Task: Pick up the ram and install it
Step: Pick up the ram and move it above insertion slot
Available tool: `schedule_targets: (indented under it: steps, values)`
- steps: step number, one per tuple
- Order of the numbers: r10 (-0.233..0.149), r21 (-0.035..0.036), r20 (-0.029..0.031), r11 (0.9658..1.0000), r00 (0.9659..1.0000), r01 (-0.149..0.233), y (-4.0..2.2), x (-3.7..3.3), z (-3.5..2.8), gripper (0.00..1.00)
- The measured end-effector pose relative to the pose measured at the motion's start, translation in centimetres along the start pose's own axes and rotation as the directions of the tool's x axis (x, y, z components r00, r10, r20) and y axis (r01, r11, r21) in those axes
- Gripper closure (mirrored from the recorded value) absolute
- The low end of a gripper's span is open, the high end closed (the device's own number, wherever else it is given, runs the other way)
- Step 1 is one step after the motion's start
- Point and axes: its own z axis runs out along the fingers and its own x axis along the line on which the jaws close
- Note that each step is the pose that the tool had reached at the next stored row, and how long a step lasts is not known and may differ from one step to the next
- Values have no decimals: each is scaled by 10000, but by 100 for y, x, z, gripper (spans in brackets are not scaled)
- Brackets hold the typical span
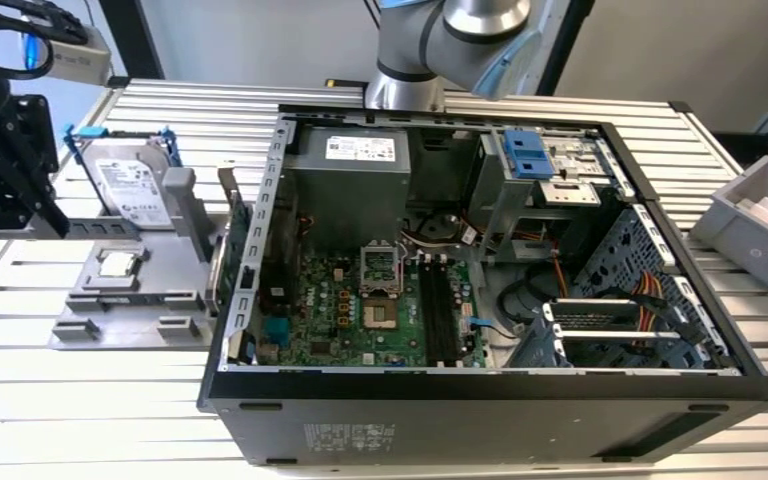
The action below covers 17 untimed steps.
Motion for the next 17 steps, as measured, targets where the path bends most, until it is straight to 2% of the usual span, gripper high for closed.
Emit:
schedule_targets:
  steps: [7, 17]
  values:
    - [1, 1, 0, 10000, 10000, -1, 0, -4, -51, 100]
    - [1, 0, -2, 10000, 10000, -1, 0, -5, -62, 100]
